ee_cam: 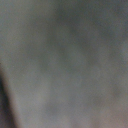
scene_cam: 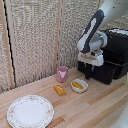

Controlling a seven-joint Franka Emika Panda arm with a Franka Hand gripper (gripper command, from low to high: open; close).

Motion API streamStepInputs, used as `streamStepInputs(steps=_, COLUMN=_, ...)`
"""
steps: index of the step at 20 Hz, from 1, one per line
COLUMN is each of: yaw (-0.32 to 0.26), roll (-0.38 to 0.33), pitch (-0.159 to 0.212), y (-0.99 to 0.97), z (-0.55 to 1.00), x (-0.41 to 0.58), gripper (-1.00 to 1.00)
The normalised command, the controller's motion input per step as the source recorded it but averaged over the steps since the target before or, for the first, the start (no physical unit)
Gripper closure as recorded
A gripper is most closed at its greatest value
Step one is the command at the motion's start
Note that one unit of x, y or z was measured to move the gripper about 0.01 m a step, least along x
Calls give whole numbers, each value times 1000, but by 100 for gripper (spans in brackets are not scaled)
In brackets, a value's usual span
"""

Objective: Please go towards the air fryer and gently seize its handle using your gripper. Slowly reveal the interior of the air fryer by pulling the handle outward. Head to the bowl filled with hot dogs and firmly but gently grasp it. Carefully place it inside the now-open air fryer.

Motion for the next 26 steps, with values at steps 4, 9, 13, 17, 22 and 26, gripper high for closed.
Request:
streamStepInputs(steps=4, yaw=-175, roll=72, pitch=-4, y=646, z=-86, x=0, gripper=100)
streamStepInputs(steps=9, yaw=-86, roll=31, pitch=27, y=332, z=-14, x=4, gripper=-100)
streamStepInputs(steps=13, yaw=-6, roll=10, pitch=16, y=29, z=203, x=0, gripper=-100)
streamStepInputs(steps=17, yaw=0, roll=0, pitch=3, y=49, z=526, x=0, gripper=-100)
streamStepInputs(steps=22, yaw=6, roll=5, pitch=34, y=52, z=674, x=-35, gripper=-100)
streamStepInputs(steps=26, yaw=0, roll=7, pitch=44, y=150, z=522, x=-224, gripper=-100)
